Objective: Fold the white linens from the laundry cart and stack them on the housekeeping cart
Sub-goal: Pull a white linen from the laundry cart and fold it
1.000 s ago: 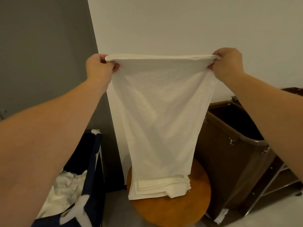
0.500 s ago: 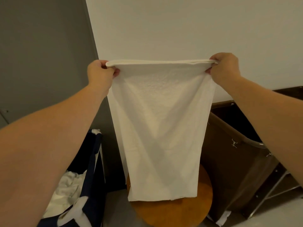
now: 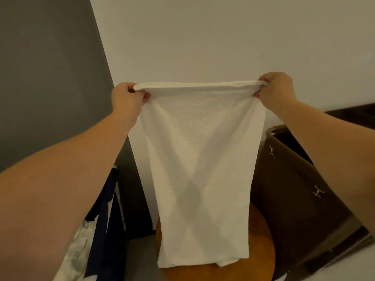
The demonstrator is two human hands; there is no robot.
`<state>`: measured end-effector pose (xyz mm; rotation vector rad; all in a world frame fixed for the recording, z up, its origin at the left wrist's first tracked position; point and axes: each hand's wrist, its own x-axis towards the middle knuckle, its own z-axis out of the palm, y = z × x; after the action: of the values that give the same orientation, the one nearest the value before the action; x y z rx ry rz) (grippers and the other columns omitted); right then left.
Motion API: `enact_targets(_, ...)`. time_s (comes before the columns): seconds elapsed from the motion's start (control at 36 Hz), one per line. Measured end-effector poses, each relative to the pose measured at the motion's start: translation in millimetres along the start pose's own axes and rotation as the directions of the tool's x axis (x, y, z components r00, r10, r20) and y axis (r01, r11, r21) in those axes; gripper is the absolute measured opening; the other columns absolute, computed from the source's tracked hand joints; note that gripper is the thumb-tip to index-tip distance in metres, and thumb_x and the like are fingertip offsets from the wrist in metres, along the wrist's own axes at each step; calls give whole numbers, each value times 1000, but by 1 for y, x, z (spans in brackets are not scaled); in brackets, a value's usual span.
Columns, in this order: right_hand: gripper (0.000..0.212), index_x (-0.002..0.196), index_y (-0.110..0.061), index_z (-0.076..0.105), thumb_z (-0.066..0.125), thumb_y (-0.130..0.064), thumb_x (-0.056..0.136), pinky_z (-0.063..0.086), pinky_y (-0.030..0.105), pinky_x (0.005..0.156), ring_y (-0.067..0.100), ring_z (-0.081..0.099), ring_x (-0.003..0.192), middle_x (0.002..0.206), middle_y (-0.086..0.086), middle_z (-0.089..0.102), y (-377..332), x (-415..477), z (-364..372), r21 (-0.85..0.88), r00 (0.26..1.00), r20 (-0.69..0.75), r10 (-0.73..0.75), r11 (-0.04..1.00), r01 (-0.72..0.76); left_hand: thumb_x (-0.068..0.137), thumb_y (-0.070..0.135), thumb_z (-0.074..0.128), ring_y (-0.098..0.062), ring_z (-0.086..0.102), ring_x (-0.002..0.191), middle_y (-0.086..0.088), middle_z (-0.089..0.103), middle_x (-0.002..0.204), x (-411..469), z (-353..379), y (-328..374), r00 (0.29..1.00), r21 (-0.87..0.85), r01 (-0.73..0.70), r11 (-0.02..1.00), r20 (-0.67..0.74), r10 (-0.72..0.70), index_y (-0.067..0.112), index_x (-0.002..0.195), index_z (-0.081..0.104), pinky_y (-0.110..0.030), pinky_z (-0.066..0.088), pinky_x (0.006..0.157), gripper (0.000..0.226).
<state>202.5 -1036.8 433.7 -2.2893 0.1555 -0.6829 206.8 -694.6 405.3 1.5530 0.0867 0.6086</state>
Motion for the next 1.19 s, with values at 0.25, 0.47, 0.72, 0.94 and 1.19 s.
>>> enact_targets(0.25,17,100,-6,70,63,0,85,49,33,81,28,58,87,98,15,66,66,37,102,-179,985,164,60,983,-30,84,-3,65,-21,68,91,-10,66,95,47,26,-116,985,149,163,975,29,-169,9,91,65,-31,58,82,13)
enact_targets(0.47,16,99,-6,70,64,-2,85,45,30,78,34,63,91,96,18,69,141,53,191,-233,933,349,93,973,-10,82,1,70,-27,66,98,-12,67,97,42,35,-217,947,271,316,909,-27,-321,17,83,63,-37,56,89,17)
enact_targets(0.72,18,93,-10,68,53,0,92,46,28,70,24,61,78,86,9,65,195,34,227,-176,868,474,146,982,-69,81,7,73,-23,66,99,-8,68,100,12,40,-269,911,323,407,855,-78,-404,16,90,65,-39,54,92,15)
enact_targets(0.94,20,103,-3,66,49,3,94,54,37,75,22,58,79,92,13,64,228,-41,205,-189,826,486,287,957,-221,84,7,71,-17,61,98,-1,65,100,-56,36,-284,883,443,444,779,-70,-463,16,101,62,-33,52,91,21)
enact_targets(1.19,13,94,-19,63,52,-13,97,48,24,74,13,58,80,90,-1,62,263,-159,194,-347,747,522,413,902,-256,90,7,63,-5,58,80,2,64,92,-149,-9,-320,851,588,356,726,116,-512,16,93,65,-15,49,73,10)
